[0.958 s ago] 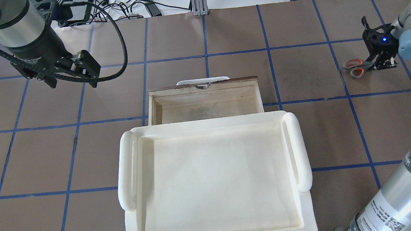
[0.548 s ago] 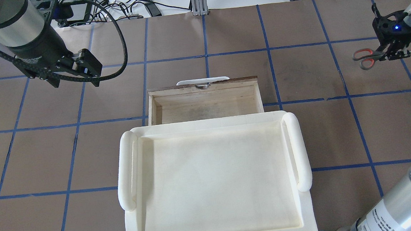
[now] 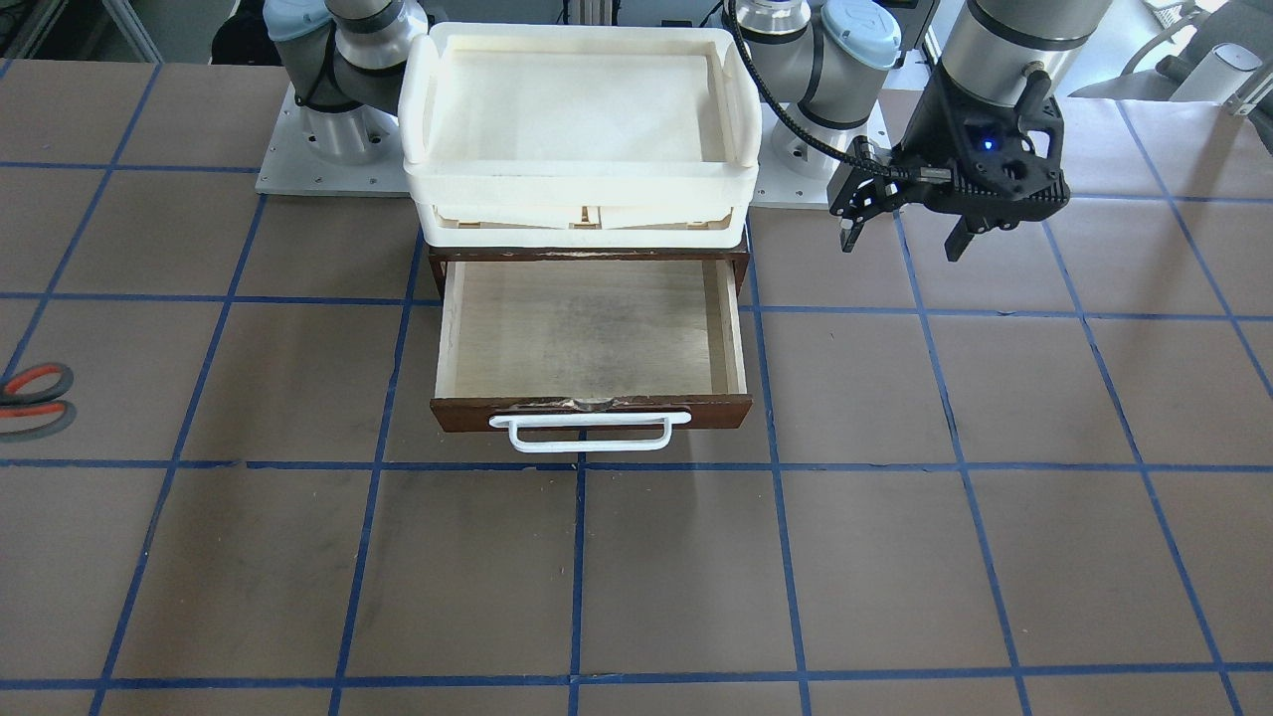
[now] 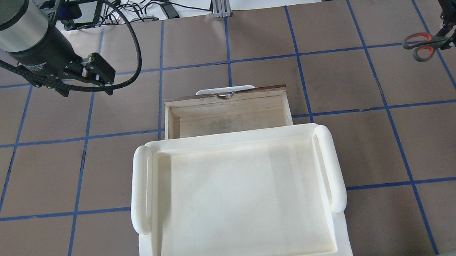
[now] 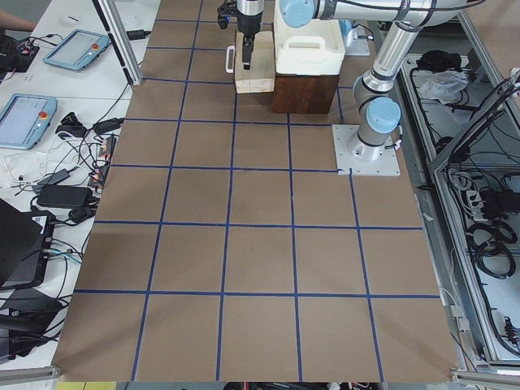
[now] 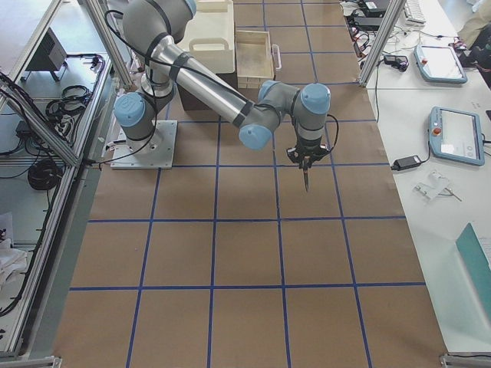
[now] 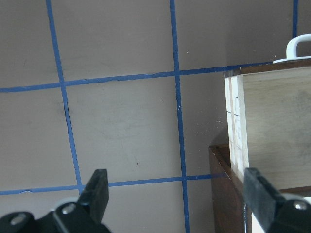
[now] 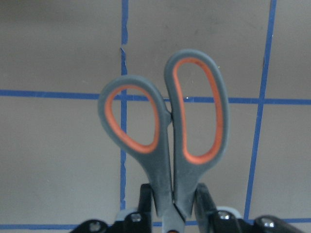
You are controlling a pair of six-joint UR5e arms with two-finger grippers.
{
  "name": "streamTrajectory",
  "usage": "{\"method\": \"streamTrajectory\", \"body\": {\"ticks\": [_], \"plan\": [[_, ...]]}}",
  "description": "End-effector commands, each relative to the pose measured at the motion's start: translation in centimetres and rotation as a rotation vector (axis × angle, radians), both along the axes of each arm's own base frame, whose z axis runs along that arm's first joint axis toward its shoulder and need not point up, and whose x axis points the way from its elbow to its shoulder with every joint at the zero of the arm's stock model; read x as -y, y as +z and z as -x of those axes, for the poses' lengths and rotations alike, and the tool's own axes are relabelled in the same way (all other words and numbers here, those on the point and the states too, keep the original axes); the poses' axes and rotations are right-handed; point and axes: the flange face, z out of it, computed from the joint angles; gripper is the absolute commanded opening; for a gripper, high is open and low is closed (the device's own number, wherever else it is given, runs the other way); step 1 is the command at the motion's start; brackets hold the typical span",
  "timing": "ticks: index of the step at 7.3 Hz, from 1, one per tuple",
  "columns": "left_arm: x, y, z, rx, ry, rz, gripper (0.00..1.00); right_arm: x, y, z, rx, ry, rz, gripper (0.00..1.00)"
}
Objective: Put scissors in drawer and close it
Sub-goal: 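Carry the scissors with the right gripper over the open drawer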
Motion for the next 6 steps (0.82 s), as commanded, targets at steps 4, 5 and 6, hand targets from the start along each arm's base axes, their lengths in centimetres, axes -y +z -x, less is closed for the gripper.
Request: {"method": "streamTrajectory", "body": {"ticks": [4,5,6], "plan": [[0.0,0.1,-0.1,0.0,0.002,0.002,1.0,-5.0,6.3,-24.8,0.006,0.021,0.016,0.0],[0.0,0.1,-0.1,0.0,0.002,0.002,1.0,-5.8,6.1,-29.0,0.019,0.01,0.016,0.0],[0.0,0.1,-0.1,0.0,0.002,0.002,1.0,-6.4,5.6,-31.7,0.029,0.024,0.008,0.0]]}}
